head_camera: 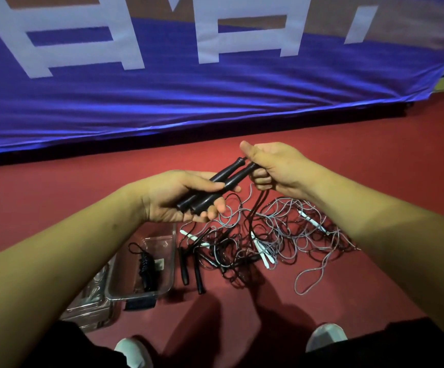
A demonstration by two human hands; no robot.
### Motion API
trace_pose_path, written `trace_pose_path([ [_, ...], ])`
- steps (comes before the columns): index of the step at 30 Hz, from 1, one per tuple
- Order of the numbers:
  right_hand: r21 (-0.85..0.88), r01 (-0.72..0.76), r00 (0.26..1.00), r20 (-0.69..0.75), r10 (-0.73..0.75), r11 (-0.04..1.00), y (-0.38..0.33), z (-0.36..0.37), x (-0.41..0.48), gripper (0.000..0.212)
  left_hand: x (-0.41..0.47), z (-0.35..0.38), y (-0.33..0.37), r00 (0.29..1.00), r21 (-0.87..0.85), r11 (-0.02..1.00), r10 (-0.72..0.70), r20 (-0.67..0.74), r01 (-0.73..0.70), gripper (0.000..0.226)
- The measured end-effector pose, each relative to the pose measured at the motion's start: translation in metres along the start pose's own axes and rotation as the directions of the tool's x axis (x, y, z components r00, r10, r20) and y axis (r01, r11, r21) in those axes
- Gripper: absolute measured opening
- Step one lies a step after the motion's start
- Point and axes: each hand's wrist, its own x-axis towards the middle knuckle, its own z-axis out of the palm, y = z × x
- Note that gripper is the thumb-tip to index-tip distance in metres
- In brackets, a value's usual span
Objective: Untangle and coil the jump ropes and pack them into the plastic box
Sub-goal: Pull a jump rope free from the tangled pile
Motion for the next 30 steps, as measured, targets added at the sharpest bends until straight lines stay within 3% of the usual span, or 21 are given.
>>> trace_pose_path([
  [9,-0.053,0.003,0.999,-0.044,-0.005,0.999,0.001,0.001,-0.001,0.042,0.007,0.009,-0.005,1.0,-0.043,0.999,-0.014,0.018,0.014,0.031],
  [17,0.006,0.067,0.994,-0.084,-0.066,0.998,-0.007,0.005,-0.003,0.041,0.003,0.02,-0.002,0.999,-0.045,0.998,0.039,0.018,-0.038,0.01],
  [21,0.055,0.089,0.996,-0.021,-0.088,0.995,-0.013,-0.002,0.0,0.042,0.007,0.018,0.006,0.977,-0.073,0.979,0.181,-0.108,-0.19,0.018],
  [24,0.024,-0.012,0.997,0.081,0.01,1.0,-0.011,-0.007,-0.005,0.037,0.008,0.015,0.012,0.95,-0.045,0.966,0.241,-0.197,-0.254,0.032],
  [26,-0.006,-0.057,0.991,0.117,0.058,0.998,-0.007,-0.008,-0.009,0.037,0.006,0.015,0.012,0.945,-0.038,0.963,0.253,-0.209,-0.267,0.027],
  [30,-0.083,0.04,0.999,-0.01,-0.041,0.996,-0.008,-0.011,-0.005,0.036,0.003,0.016,0.013,0.947,-0.041,0.966,0.241,-0.212,-0.255,0.013],
])
